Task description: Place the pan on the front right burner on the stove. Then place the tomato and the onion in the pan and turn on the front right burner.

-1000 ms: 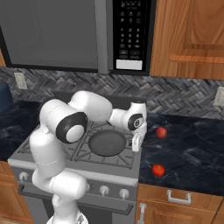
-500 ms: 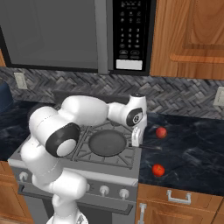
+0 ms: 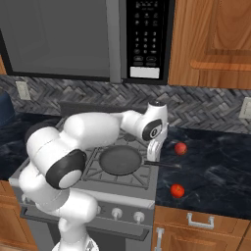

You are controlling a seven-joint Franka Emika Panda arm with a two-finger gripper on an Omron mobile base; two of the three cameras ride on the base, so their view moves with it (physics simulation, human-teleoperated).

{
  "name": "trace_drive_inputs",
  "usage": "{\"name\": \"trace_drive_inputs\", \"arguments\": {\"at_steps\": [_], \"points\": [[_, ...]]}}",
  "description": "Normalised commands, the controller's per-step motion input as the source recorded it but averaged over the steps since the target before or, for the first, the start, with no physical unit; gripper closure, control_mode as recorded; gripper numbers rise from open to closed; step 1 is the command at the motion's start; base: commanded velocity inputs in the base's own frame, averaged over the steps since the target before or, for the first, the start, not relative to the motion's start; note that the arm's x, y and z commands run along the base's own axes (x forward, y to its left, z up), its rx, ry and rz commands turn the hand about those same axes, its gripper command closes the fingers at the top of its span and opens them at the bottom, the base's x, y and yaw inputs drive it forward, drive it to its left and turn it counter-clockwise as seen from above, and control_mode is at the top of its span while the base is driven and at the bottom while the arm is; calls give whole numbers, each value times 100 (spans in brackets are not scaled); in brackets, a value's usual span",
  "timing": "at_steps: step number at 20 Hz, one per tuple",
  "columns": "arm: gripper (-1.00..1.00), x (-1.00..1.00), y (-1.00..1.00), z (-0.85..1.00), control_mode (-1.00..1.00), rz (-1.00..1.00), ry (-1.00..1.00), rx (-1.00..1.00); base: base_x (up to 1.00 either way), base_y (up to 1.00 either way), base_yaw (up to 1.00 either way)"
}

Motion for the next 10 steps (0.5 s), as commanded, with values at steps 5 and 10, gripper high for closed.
{"name": "trace_drive_inputs", "arguments": {"at_steps": [5,10], "points": [[-100,14,-13,28,-100,-20,-2,11,0,0,0],[-100,26,-12,27,-100,-27,0,11,0,0,0]]}}
